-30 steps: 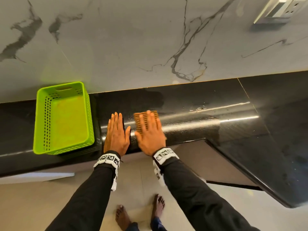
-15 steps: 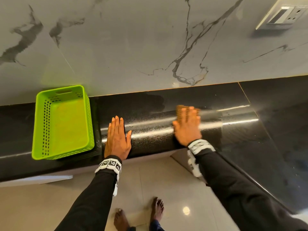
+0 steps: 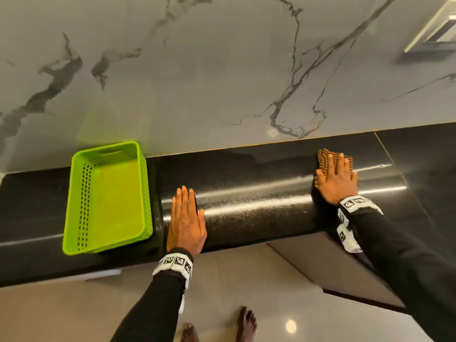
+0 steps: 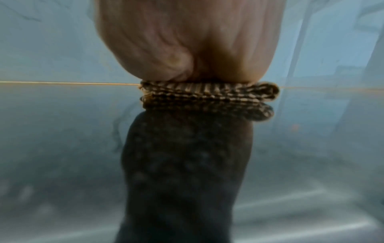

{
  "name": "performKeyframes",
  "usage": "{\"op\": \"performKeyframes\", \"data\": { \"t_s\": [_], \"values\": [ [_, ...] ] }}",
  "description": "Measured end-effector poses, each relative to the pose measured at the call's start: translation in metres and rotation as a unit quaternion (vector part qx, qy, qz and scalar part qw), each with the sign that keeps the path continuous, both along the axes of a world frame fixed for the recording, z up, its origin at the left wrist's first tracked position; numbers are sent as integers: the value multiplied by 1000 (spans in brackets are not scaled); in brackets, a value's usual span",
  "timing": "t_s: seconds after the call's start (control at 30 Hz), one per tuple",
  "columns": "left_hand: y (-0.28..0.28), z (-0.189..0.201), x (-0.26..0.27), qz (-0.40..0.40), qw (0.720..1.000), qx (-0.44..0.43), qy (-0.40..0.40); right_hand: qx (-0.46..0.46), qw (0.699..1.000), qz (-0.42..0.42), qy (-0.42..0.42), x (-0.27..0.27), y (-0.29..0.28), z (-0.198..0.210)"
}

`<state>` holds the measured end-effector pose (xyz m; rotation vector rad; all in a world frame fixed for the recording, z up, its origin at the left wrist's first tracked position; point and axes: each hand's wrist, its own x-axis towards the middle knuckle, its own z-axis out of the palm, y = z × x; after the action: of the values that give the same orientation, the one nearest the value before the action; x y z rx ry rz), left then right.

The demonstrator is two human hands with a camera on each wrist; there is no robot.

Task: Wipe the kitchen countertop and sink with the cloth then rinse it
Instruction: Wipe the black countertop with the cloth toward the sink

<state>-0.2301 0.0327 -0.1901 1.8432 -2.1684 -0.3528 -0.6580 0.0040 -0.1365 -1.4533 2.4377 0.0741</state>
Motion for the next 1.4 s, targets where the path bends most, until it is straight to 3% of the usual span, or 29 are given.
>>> {"op": "performKeyframes", "data": {
  "t_s": [0.07,0.13,0.2,0.3,0.37,0.43,0.5,0.6,0.7,0.77,0.83,0.87,0.97,1.07,1.13,1.27,1.33,1.4],
  "values": [
    [-10,0,1,-4,1000,-10,-1,-5,999,-45,9,19,-14,-3],
    [-11,-1,1,-5,1000,-2,-1,2,1000,-17,9,69,-22,-7],
    [-8,-3,2,-5,1000,0,1,-2,994,108,2,139,-29,-13],
    [-8,-4,4,-9,1000,7,16,-18,960,278,-31,247,-39,-18],
    [-12,-6,5,-5,999,13,32,12,937,348,-38,283,-53,-12],
    [-11,-6,10,-3,999,6,38,30,925,378,-29,276,-65,-7],
    [-12,-4,11,-8,999,-3,35,10,929,368,-34,230,-66,-4],
    [-12,-1,2,-7,1000,4,27,-19,981,192,-17,100,-56,-6],
    [-16,4,-2,0,1000,2,21,-17,999,-25,-28,-9,-47,0],
    [-9,2,-1,5,1000,9,12,-28,993,-113,-6,-19,-48,-11],
    [-6,1,-1,5,1000,13,4,-40,988,-151,-8,20,-59,-10],
    [-6,1,-1,3,1000,15,4,-16,991,-129,-19,53,-63,-13],
    [-8,4,2,6,1000,17,21,2,997,63,-42,175,-77,-8],
    [-3,6,-3,37,993,14,108,24,955,285,-84,291,-82,-7],
    [-1,9,-4,88,983,18,158,47,919,382,-84,328,-88,-2],
    [-6,10,0,69,991,-7,118,24,894,443,-67,291,-104,3],
    [-5,7,-1,58,993,-12,106,17,905,419,-73,243,-100,2],
    [-6,4,0,59,993,-5,103,-13,935,350,-50,188,-90,0]
  ]
}}
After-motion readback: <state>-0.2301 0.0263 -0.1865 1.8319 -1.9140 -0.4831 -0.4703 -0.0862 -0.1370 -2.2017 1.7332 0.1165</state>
